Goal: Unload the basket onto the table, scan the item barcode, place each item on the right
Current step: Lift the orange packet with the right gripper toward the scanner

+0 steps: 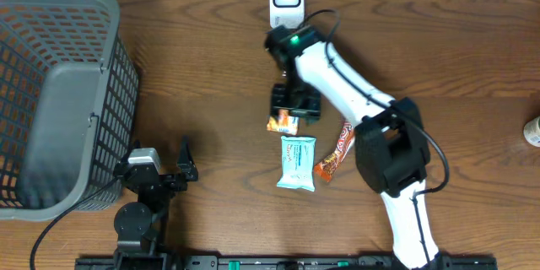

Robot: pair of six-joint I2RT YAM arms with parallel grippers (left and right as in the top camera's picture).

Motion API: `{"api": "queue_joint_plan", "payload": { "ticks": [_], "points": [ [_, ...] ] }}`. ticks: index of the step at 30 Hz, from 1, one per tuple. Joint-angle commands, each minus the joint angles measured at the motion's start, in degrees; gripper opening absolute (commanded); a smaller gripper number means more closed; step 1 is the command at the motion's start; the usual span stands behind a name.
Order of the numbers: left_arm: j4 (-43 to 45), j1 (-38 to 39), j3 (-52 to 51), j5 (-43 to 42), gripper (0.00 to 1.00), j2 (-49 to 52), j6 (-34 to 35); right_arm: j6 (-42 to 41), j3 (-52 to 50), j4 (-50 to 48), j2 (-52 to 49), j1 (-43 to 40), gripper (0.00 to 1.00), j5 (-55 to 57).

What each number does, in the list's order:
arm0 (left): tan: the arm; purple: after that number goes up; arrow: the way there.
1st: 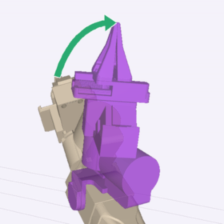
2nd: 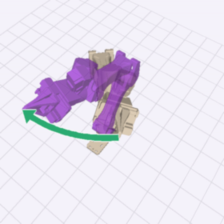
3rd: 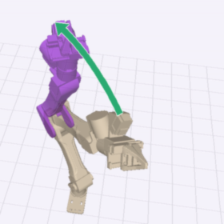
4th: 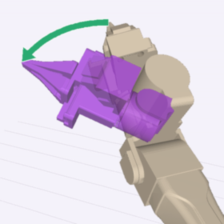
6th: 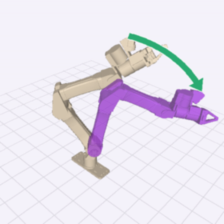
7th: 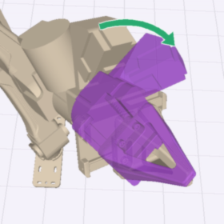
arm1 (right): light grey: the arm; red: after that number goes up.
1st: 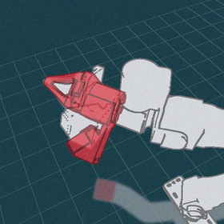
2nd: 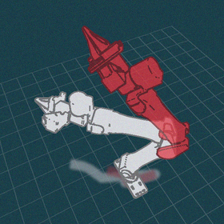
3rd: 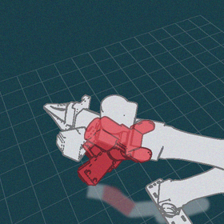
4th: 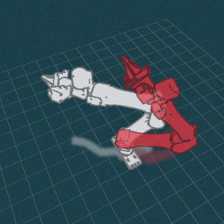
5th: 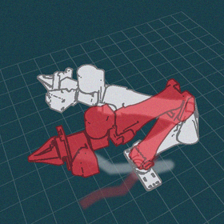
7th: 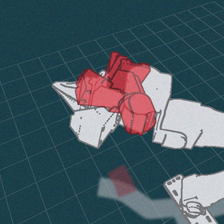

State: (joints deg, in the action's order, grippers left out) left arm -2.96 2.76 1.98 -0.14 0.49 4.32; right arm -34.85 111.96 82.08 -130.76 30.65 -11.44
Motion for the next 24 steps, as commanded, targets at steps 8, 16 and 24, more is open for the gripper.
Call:
{"api": "queue_joint_plan", "payload": {
  "ticks": [8, 16, 24],
  "points": [
    [-1.0, -0.2, -1.7, -0.5, 0.98, -0.2, 0.3, 8.6, 1.9, -2.3, 1.7, -5.5, 0.99, -0.7],
    [-1.0, -0.2, -1.7, -0.5, 0.98, -0.2, 0.3, 1.8, -1.1, -8.4, 1.1, 0.5, 0.99, 5.3],
    [-1.0, -0.2, -1.7, -0.5, 0.98, -0.2, 0.3, 0.1, -2.2, -11.4, -2.1, 2.8, 0.99, 7.0]
  ]
}}
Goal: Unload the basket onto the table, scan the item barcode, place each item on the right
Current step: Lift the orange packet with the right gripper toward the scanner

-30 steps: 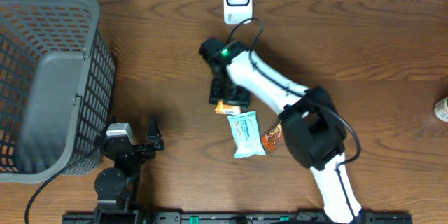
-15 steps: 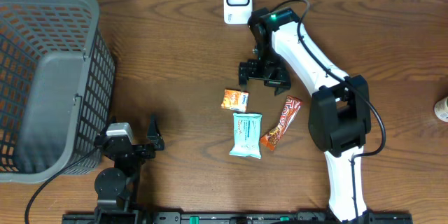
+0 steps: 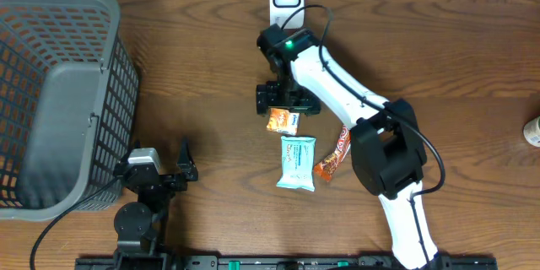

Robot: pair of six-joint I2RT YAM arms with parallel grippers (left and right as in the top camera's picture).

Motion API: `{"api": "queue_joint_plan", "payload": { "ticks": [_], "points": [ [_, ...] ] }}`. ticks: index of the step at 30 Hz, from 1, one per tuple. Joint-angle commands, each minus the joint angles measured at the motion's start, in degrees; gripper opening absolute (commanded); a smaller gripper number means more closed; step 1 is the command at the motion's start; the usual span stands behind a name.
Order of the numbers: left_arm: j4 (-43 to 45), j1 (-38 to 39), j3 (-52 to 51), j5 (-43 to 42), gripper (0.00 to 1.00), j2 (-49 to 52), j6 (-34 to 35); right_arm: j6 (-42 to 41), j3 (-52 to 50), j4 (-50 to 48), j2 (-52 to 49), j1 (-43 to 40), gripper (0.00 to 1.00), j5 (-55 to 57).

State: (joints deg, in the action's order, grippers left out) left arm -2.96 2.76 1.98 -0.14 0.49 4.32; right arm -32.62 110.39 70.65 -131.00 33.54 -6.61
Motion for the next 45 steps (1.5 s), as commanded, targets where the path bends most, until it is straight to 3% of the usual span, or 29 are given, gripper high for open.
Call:
{"api": "queue_joint_plan", "payload": {
  "ticks": [1, 8, 12, 15, 22, 27, 30, 36, 40, 45],
  "points": [
    [-1.0, -0.2, -1.7, -0.5, 0.98, -0.2, 0.3, -2.1, -0.6, 0.0, -2.4, -0.3, 0.99, 2.2],
    [-1.0, -0.2, -1.7, -0.5, 0.98, -0.2, 0.3, -2.1, -0.7, 0.7, -4.7, -0.4, 0.91, 2.1],
    [-1.0, -0.2, -1.7, -0.5, 0.98, -0.2, 0.3, -2.3, -0.7, 0.2, -4.9, -0.4, 0.66, 2.1],
    [-1.0, -0.2, -1.7, -0.5, 0.98, -0.2, 0.3, -2.3, -0.7, 0.3, -4.9, -0.5, 0.61, 2.1],
    [-1.0, -0.2, -1.7, -0.5, 0.98, -0.2, 0.3, 0.7, 4.3, 6.5, -4.8, -4.8, 0.59, 1.4],
    [-1.0, -0.2, -1.7, -0.5, 0.98, -0.2, 0.3, 9.0, 11.4, 15.2, -4.7, -9.4, 0.54, -10.2],
    [-1.0, -0.2, -1.7, -0.5, 0.98, -0.2, 0.3, 13.1, 12.1, 19.4, -4.7, -10.9, 0.57, -16.0],
    [-1.0, -0.2, -1.7, -0.5, 0.98, -0.2, 0.3, 18.1, 12.0, 26.9, -4.8, -11.7, 0.56, -18.3],
    [-1.0, -0.2, -1.7, -0.5, 0.98, -0.2, 0.3, 18.1, 12.0, 26.9, -4.8, -10.8, 0.58, -20.1],
    [-1.0, -0.2, -1.7, -0.5, 0.98, -0.2, 0.3, 15.7, 12.0, 26.8, -4.8, -10.1, 0.52, -20.1]
  ]
}}
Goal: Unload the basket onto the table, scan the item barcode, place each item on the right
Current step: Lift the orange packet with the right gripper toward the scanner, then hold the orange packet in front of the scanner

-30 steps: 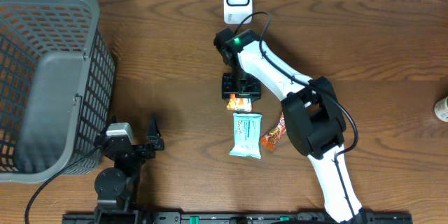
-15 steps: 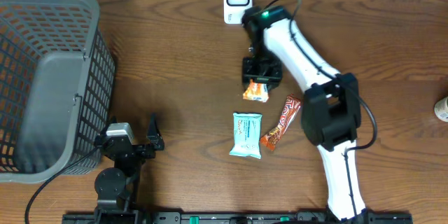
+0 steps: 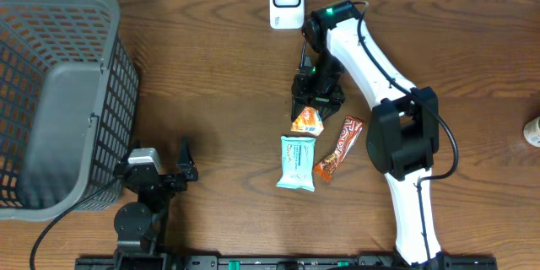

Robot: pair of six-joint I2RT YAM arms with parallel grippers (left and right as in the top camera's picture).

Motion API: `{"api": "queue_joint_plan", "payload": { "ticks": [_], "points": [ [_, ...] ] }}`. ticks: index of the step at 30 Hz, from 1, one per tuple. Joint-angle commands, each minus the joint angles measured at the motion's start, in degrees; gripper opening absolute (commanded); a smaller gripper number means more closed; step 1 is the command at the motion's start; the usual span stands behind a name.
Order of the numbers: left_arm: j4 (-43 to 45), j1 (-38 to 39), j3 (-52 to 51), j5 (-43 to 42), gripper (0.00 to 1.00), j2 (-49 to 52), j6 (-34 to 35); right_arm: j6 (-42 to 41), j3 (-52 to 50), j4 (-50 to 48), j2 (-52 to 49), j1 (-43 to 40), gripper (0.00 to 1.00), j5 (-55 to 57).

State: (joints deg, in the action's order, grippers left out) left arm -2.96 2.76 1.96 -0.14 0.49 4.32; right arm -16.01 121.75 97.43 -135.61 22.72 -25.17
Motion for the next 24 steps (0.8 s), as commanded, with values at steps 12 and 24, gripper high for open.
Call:
{"api": "queue_joint_plan", "payload": {
  "ticks": [12, 24],
  "points": [
    [-1.0, -0.2, -1.7, -0.5, 0.98, -0.2, 0.3, -3.5, 14.9, -6.8, -0.1, 1.6, 0.42, 4.8],
    [-1.0, -0.2, -1.7, -0.5, 0.98, -0.2, 0.3, -4.5, 16.3, -45.0, -0.2, 2.9, 0.5, 38.8]
  ]
}}
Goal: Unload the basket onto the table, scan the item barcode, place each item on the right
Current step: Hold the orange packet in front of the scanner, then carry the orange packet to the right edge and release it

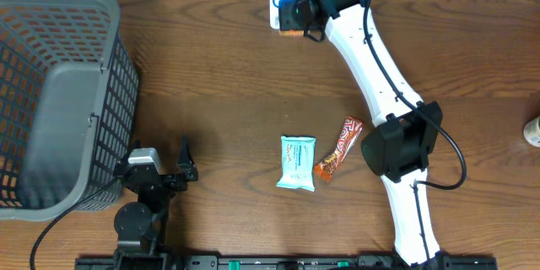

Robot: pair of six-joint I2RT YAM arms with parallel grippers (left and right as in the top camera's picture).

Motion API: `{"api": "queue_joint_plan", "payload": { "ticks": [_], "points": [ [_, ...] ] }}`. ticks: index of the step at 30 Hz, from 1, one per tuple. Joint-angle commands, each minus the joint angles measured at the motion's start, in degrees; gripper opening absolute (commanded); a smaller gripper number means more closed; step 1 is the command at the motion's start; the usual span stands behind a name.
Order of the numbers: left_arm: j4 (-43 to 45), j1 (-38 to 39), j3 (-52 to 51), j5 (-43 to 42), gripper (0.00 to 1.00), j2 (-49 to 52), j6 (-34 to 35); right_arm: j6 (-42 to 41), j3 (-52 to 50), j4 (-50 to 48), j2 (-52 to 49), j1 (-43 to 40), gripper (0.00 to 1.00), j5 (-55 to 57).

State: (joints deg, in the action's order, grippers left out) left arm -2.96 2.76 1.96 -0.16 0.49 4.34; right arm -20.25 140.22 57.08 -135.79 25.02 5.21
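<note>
A white barcode scanner (276,0) stands at the table's far edge, mostly hidden under my right gripper (295,18). That gripper hangs over the scanner, shut on a small orange packet (289,33), of which only an orange sliver shows at the gripper's lower edge. The white right arm stretches from the front right up to it. Far from these, my left gripper (186,160) rests at the front left, open and empty.
A teal packet (297,162) and a red-orange bar (337,148) lie side by side at the table's centre front. A large grey basket (59,93) fills the left side. A small bottle (533,131) shows at the right edge.
My right gripper, which was down on the orange packet beside the teal one, is now up at the scanner with the packet in it. The spot by the teal packet is bare.
First my right gripper sat over the orange packet just above the teal packet. Then it stood a little further left, the packet lying below it. Later it was on the packet from the right. Now it holds the packet at the scanner. The left arm never moved.
</note>
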Motion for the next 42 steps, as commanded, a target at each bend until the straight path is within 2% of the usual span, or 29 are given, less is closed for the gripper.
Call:
{"api": "queue_joint_plan", "payload": {
  "ticks": [1, 3, 8, 9, 13, 15, 19, 24, 29, 31, 34, 39, 42],
  "points": [
    [-1.0, -0.2, -1.7, -0.5, 0.98, -0.2, 0.3, -0.2, -3.7, -9.2, 0.0, 0.6, 0.49, 8.7],
    [-1.0, -0.2, -1.7, -0.5, 0.98, -0.2, 0.3, 0.2, -7.6, -18.6, 0.0, 0.5, 0.46, 8.8],
    [-1.0, -0.2, -1.7, -0.5, 0.98, -0.2, 0.3, 3.8, -19.6, -43.1, 0.0, 0.5, 0.51, 8.9],
    [-1.0, -0.2, -1.7, -0.5, 0.98, -0.2, 0.3, 5.6, -23.5, -52.1, -0.3, 0.5, 0.53, 8.9],
    [-1.0, -0.2, -1.7, -0.5, 0.98, -0.2, 0.3, 7.2, -29.6, -71.1, -3.1, 0.4, 0.57, 9.9],
    [-1.0, -0.2, -1.7, -0.5, 0.98, -0.2, 0.3, 7.3, -29.6, -74.4, -6.3, 0.3, 0.59, 9.9],
    [-1.0, -0.2, -1.7, -0.5, 0.98, -0.2, 0.3, 7.6, -29.6, -74.4, -10.2, 0.2, 0.61, 10.0],
    [-1.0, -0.2, -1.7, -0.5, 0.98, -0.2, 0.3, 9.7, -29.6, -74.2, -9.7, -0.3, 0.61, 9.9],
    [-1.0, -0.2, -1.7, -0.5, 0.98, -0.2, 0.3, 12.9, -29.6, -68.5, -3.4, -0.7, 0.57, 10.0],
    [-1.0, -0.2, -1.7, -0.5, 0.98, -0.2, 0.3, 13.4, -29.6, -58.4, 3.6, -1.4, 0.5, 10.0],
    [-1.0, -0.2, -1.7, -0.5, 0.98, -0.2, 0.3, 13.7, -29.6, -42.1, 12.0, -3.4, 0.47, 11.1],
    [-1.0, -0.2, -1.7, -0.5, 0.98, -0.2, 0.3, 13.7, -29.6, -13.8, 21.6, -9.9, 0.47, 16.4],
    [-1.0, -0.2, -1.7, -0.5, 0.98, -0.2, 0.3, 13.7, -29.6, -0.9, 22.9, -16.1, 0.48, 16.4]
  ]
}}
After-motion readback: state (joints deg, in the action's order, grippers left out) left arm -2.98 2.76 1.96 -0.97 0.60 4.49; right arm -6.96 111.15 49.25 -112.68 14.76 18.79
